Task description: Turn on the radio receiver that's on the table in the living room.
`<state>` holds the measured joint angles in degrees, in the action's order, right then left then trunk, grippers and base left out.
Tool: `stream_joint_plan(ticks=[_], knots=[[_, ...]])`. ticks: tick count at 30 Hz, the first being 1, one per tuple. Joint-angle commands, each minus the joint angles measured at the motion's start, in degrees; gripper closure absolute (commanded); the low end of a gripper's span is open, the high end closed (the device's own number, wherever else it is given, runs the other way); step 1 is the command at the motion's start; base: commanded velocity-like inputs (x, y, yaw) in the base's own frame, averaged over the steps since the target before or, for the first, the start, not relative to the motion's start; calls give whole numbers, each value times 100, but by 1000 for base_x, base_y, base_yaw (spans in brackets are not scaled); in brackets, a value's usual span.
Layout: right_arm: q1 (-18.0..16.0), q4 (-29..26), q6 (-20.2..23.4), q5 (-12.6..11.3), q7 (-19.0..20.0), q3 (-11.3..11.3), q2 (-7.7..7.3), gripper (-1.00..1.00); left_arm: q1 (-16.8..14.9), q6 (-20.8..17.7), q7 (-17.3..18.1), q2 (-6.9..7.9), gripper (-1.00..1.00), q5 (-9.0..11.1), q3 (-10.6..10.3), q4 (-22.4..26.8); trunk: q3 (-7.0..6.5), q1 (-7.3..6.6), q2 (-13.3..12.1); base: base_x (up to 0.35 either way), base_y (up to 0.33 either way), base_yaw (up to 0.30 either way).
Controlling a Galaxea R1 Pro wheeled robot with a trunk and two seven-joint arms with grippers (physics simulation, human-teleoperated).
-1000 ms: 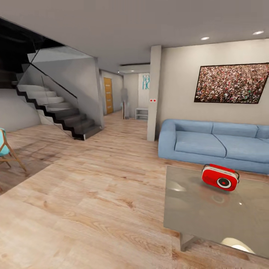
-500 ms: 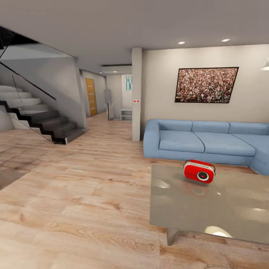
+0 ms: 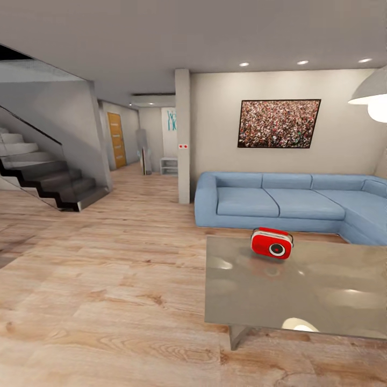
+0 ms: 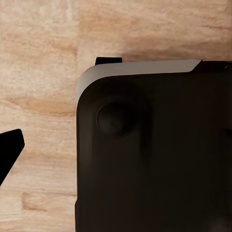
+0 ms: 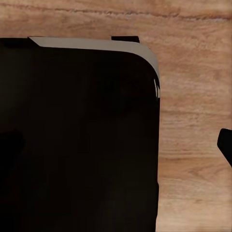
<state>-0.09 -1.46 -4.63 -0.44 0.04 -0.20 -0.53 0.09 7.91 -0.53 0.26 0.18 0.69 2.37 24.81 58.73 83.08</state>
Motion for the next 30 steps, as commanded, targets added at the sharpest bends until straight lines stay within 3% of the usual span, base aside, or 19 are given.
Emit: stream_joint_plan(ticks=[1,11,18,30], knots=[[0,-1,2,0,2,1,0,-100,0,0,0,0,-100,0,1,0,0,0,0,0,0,-6],[0,-3,46,-8,-11,-5,14,-100,0,-7,0,0,-100,1,2,0,0,0,0,0,0,-1],[0,-1,26,22,-9,31,24,-100,0,-53,70,0,-100,17,-24,-9,0,0,0,288,90,6],[0,-1,7,44,5,46,9,-100,0,-44,70,0,-100,17,-16,-9,0,0,0,117,28,237]])
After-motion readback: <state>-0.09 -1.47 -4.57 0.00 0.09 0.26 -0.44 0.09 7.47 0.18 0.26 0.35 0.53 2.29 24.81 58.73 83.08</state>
